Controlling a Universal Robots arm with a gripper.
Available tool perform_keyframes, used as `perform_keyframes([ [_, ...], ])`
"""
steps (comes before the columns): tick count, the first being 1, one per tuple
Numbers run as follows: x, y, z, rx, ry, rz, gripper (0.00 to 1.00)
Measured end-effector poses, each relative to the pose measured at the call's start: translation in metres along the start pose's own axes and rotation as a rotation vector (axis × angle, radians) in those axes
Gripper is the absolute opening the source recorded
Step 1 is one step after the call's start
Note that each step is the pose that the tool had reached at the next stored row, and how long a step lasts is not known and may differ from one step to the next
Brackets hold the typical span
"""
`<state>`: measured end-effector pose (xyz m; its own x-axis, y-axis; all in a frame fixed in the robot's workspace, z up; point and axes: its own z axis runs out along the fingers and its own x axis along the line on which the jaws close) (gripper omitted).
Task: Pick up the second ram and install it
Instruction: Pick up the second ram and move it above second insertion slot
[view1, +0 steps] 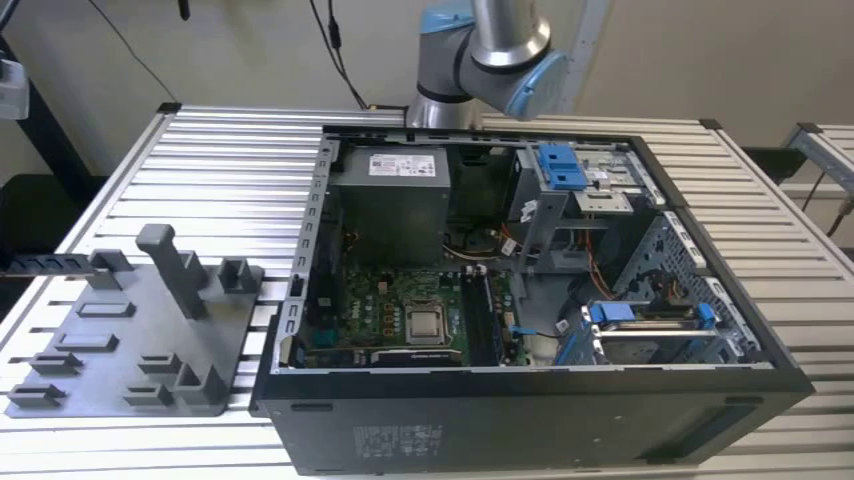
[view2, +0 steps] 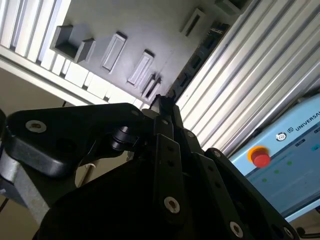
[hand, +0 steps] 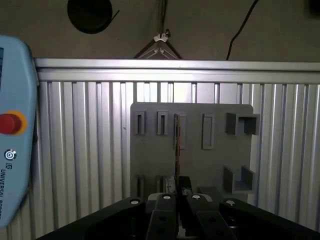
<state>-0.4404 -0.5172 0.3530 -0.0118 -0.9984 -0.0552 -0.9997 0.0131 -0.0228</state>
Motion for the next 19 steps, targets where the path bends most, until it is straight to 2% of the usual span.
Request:
perform_keyframes([
  [9,0.0,0.0003,-0.0008,0.0003,0.0001,0.0,0.14],
  [19,-0.0007,0.0,-0.0137,0.0004,-0.0002,0.0,0.14],
])
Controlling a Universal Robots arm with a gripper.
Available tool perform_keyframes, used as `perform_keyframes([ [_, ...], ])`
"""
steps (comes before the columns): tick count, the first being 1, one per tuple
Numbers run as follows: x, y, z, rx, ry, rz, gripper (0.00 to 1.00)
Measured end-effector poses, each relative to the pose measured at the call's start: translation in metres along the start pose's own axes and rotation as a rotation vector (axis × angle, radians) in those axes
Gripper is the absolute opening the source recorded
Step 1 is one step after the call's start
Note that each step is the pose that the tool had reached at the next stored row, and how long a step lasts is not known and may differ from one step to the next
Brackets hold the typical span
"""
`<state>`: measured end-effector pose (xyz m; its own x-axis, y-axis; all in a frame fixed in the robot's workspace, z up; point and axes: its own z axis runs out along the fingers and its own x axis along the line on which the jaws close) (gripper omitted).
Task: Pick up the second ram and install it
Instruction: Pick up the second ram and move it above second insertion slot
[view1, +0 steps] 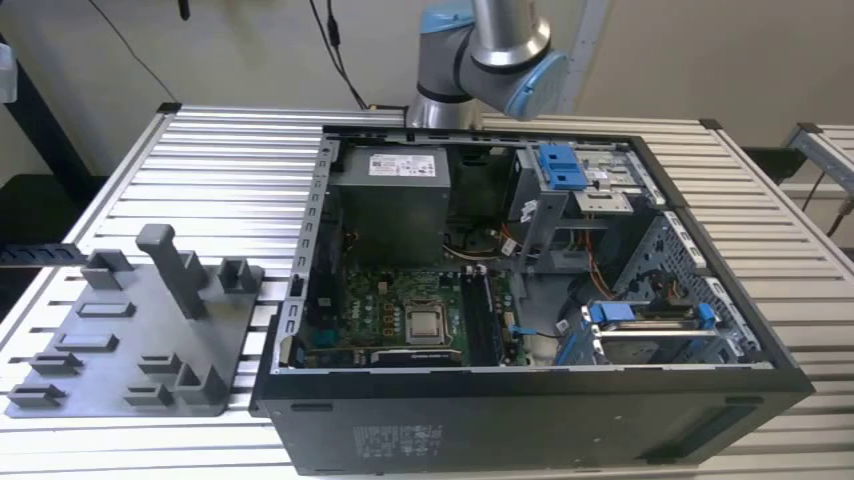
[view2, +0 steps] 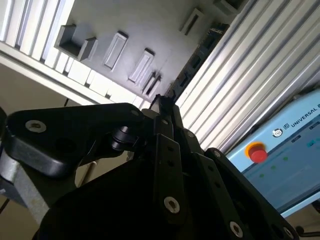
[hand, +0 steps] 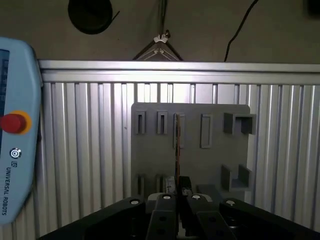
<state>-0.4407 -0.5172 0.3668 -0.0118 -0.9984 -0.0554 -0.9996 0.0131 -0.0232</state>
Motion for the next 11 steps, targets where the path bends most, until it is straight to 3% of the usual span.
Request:
perform_keyframes([
  [11,-0.0013,-0.0003,-0.023,-0.0001,0.0001,0.0,0.14],
])
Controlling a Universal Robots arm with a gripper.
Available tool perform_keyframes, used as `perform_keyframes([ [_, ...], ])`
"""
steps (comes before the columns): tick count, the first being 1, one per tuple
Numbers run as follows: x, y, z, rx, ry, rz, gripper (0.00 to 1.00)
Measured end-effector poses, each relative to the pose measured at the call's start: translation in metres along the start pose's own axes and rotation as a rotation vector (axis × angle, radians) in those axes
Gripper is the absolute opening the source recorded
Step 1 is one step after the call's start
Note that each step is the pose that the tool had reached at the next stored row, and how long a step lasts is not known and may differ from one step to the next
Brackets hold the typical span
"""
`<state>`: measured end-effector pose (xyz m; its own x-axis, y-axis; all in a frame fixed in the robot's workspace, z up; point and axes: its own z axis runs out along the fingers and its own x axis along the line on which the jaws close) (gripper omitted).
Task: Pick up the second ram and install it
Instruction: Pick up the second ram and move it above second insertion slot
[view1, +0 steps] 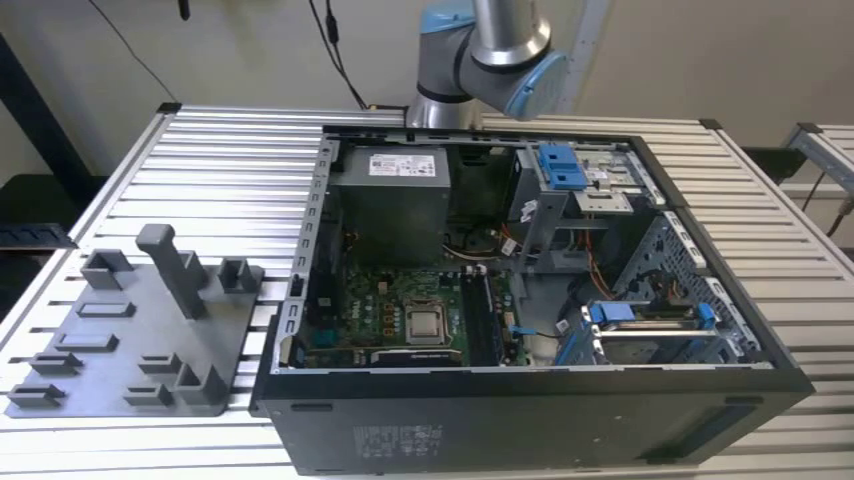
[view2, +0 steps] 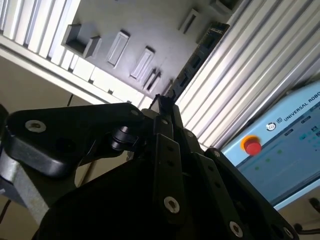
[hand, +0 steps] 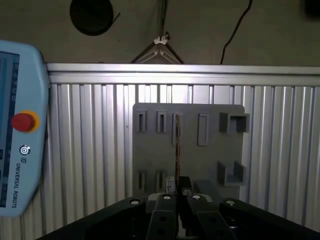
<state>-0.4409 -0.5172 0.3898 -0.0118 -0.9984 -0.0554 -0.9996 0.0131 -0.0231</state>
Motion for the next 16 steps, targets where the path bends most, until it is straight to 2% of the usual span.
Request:
perform_keyframes([
  [16,-0.0017,-0.0007,-0.0315,0.0001,-0.0001,0.0,0.14],
])
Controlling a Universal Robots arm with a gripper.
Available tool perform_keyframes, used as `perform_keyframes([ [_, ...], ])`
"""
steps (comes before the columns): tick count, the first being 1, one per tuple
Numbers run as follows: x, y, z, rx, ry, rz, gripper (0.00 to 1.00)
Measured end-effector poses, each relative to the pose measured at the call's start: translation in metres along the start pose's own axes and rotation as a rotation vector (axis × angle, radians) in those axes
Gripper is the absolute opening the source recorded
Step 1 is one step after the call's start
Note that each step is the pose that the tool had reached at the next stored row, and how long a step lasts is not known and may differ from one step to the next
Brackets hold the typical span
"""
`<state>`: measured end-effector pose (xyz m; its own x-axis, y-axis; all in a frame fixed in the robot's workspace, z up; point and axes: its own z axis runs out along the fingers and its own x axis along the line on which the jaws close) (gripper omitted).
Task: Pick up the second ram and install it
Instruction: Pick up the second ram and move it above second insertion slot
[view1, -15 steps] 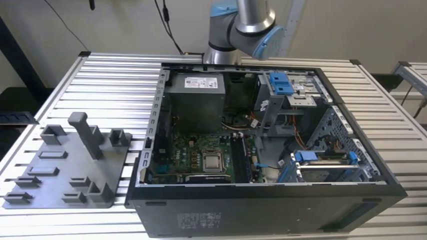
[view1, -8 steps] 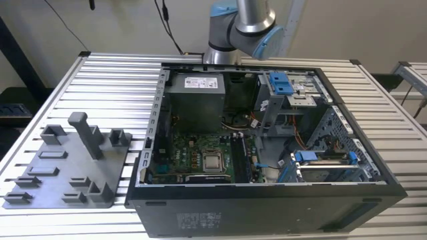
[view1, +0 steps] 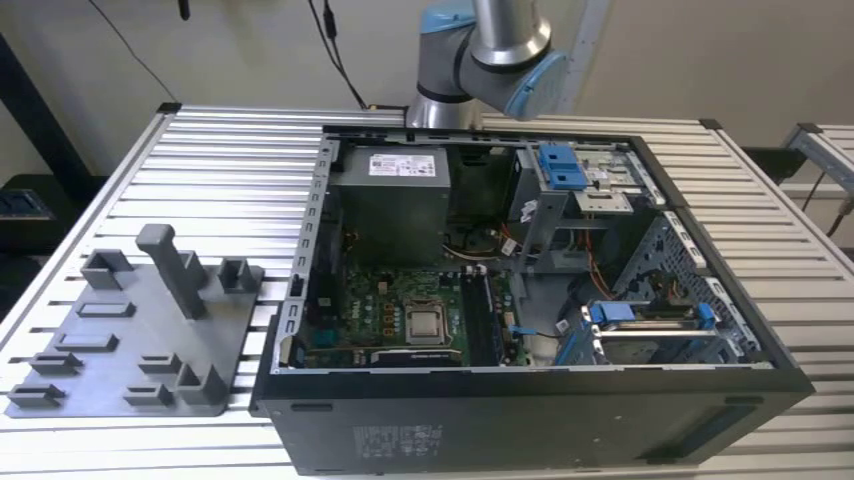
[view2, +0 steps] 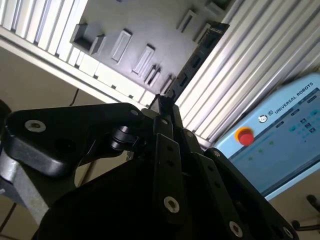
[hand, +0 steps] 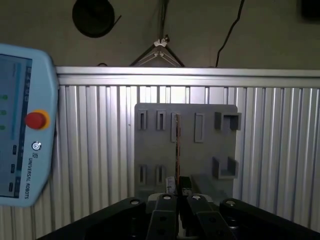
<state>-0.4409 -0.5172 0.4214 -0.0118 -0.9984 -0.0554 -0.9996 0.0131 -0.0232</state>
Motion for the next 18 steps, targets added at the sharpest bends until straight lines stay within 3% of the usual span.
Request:
perform_keyframes([
  [8,-0.0006,-0.0002,-0.0108,0.0,0.0,0.0,0.14],
  [13,-0.0007,-0.0004,-0.012,0.0,-0.0001,0.0,0.14],
  [15,-0.0008,-0.0037,-0.012,-0.0004,0.0001,0.0,0.14],
  [18,-0.0009,-0.0138,-0.0115,-0.0022,0.0,0.0,0.14],
])
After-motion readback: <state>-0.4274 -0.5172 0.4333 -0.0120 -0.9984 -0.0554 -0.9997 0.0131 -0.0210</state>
